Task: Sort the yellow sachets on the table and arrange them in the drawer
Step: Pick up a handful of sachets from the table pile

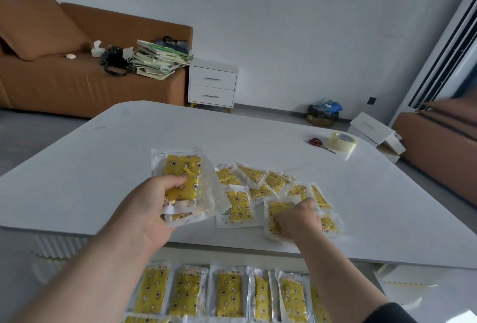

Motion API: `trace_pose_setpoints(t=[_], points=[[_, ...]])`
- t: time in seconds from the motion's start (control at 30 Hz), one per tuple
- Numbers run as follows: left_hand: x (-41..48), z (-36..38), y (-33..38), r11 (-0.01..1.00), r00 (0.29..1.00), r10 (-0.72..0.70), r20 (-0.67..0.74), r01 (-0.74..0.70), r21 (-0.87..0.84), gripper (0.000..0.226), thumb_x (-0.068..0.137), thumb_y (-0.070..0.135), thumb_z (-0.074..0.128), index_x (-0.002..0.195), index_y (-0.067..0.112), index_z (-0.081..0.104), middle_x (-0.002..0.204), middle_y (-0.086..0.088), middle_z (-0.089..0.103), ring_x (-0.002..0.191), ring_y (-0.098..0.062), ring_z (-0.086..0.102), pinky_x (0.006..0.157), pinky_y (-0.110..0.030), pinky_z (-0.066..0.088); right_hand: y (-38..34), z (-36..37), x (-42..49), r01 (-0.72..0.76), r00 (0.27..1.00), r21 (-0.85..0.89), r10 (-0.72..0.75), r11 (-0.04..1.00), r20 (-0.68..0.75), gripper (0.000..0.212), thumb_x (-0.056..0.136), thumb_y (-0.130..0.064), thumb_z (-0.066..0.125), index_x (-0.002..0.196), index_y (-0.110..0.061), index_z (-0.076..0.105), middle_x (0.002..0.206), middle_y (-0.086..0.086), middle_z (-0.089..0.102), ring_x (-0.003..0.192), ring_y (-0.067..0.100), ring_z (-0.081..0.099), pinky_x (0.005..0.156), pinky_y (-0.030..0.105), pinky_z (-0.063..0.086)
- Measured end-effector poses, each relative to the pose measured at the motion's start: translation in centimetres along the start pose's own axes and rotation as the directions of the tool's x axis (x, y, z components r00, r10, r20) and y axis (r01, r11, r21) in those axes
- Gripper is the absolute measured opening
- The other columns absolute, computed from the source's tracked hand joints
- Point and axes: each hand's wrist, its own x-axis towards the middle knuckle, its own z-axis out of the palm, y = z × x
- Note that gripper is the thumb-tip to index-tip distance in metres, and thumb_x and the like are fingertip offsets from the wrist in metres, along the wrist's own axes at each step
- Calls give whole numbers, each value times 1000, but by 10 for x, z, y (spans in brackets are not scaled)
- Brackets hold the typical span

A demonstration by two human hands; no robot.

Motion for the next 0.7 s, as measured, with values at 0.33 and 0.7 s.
trace_pose_setpoints(t=[0.33, 0.7], points=[[-2, 1, -9, 999, 996, -35, 82, 38, -36, 11, 88, 5, 60, 95, 9, 67, 77, -8, 75, 74, -24, 71, 69, -39, 56, 18, -25, 5, -150, 988, 575, 134, 804, 71, 16, 75, -2, 74, 79, -1, 59, 71, 8, 57, 67, 24, 58, 61, 31, 51], [-7, -1, -33, 989, 974, -151, 170, 148, 29, 23, 87, 5, 59, 110, 6, 63, 91, -15, 76, 71, -34, 73, 86, -49, 52, 50, -82, -47, -169, 975, 937, -85, 304, 203, 9, 92, -2, 60, 100, -4, 60, 97, 19, 70, 86, 33, 69, 81, 46, 56]])
